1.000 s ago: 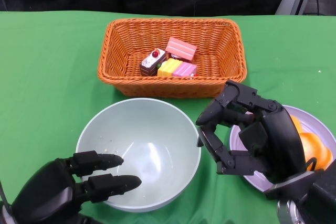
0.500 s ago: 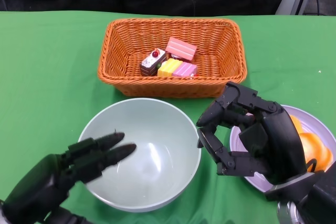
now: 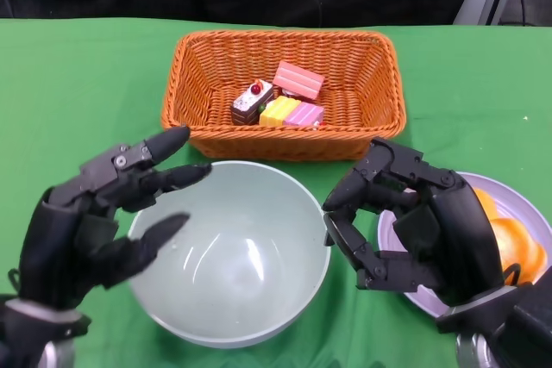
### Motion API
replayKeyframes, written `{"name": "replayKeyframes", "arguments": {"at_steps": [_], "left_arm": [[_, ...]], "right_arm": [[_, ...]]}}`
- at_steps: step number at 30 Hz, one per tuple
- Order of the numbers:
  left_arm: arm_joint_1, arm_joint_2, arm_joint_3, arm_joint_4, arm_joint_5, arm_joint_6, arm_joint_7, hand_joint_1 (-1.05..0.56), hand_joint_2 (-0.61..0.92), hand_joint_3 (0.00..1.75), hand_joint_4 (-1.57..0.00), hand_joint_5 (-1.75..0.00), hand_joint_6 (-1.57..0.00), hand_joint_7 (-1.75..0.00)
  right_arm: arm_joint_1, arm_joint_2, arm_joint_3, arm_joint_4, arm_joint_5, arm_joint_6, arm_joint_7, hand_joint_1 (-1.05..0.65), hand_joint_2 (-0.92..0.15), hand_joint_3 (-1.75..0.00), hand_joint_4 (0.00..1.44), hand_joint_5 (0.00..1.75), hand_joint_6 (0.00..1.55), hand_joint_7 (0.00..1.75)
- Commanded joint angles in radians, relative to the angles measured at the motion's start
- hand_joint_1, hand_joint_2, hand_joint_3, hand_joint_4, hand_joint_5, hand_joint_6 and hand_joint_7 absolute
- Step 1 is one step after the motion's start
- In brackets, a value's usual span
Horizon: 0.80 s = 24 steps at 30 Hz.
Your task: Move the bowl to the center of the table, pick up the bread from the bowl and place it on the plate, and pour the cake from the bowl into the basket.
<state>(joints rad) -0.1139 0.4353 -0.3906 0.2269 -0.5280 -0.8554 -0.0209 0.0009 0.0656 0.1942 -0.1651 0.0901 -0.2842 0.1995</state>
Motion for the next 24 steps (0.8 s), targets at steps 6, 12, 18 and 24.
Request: {"name": "replayKeyframes", "arguments": {"at_steps": [6,12,18,24], "left_arm": [[0.027,-0.157,0.157,-0.099,0.118,0.177,-0.094,-0.07,0.82,0.56,-0.76,-1.43,-0.82,-1.31],[0.062,-0.229,0.200,-0.134,0.157,0.222,-0.187,-0.04,0.58,1.07,-0.77,-1.58,-0.76,-1.50],[0.092,-0.273,0.217,-0.171,0.146,0.282,-0.295,-0.06,0.48,1.26,-0.84,-1.65,-0.77,-1.51],[0.120,-0.319,0.230,-0.158,0.170,0.296,-0.353,-0.03,0.54,1.20,-0.85,-1.63,-0.79,-1.44]], "right_arm": [[-0.028,-0.033,-0.040,0.016,0.028,0.000,0.032,-0.16,-0.50,-0.98,0.81,1.49,0.71,1.23],[-0.027,-0.054,-0.052,0.036,0.022,-0.031,0.059,-0.14,-0.61,-0.84,0.81,1.42,0.74,1.16],[-0.011,-0.067,-0.058,0.027,0.047,-0.026,0.082,-0.11,-0.55,-1.01,0.83,1.42,0.78,1.14],[0.016,-0.073,-0.071,-0.011,0.061,-0.007,0.082,-0.12,-0.49,-1.21,0.80,1.56,0.75,1.31]]}}
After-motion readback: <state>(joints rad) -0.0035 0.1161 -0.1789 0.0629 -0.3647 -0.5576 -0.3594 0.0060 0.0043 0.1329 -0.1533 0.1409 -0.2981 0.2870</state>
